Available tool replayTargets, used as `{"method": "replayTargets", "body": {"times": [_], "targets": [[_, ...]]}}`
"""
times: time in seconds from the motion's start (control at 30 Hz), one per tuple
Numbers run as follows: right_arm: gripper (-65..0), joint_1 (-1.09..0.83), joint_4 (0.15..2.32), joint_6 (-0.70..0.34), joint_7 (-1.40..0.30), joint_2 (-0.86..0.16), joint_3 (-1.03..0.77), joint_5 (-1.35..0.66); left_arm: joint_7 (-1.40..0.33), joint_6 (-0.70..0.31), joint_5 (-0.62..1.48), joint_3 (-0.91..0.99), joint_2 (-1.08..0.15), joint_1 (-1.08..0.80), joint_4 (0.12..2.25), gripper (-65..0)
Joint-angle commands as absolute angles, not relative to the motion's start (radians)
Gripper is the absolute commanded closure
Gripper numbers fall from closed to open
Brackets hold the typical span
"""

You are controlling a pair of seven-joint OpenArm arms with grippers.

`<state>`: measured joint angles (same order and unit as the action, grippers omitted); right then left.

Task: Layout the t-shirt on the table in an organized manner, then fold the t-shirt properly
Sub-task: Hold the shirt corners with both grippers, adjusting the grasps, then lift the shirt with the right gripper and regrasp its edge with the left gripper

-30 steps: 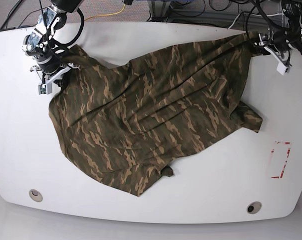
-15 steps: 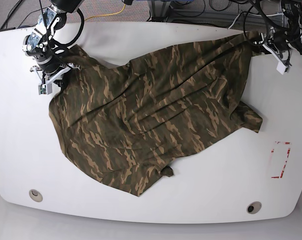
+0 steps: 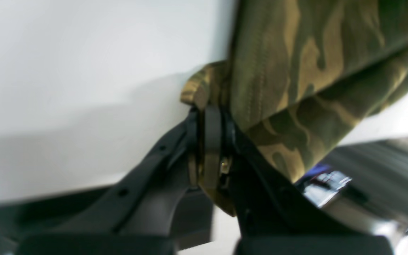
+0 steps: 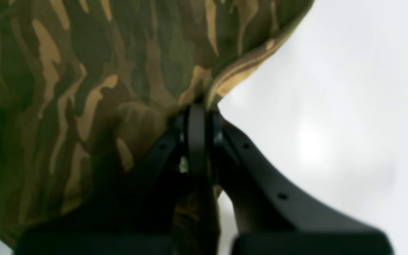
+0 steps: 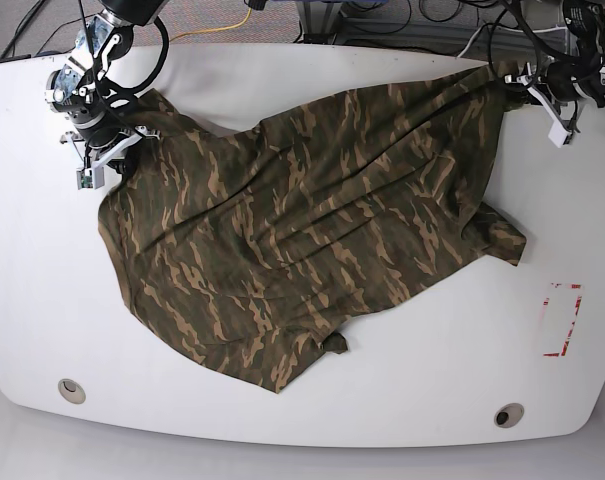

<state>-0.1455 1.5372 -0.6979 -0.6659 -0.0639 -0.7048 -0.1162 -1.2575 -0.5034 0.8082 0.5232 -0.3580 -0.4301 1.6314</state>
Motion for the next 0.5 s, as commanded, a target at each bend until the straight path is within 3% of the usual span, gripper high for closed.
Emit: {"method": "replayTargets", "body": {"times": [0.0, 0.3, 0.47], "targets": [[-1.7, -0.142, 1.547, -0.698, -0.694, -0.071, -0.704, -0.101, -1.256, -0.567, 0.831, 0.529, -0.372, -0.429, 1.670, 0.0], [-1.7, -0.142, 1.667, -0.698, -0.697, -0.064, -0.702, -0.102, -1.257, -0.698, 0.941, 0.573, -0.378, -0.426, 1.805, 0.0], [-1.7, -0.114, 1.750, -0.698, -0.757, -0.045, -0.700, -0.102, -1.293, -0.698, 1.015, 0.601, -0.386, -0.394, 1.834, 0.0]]}}
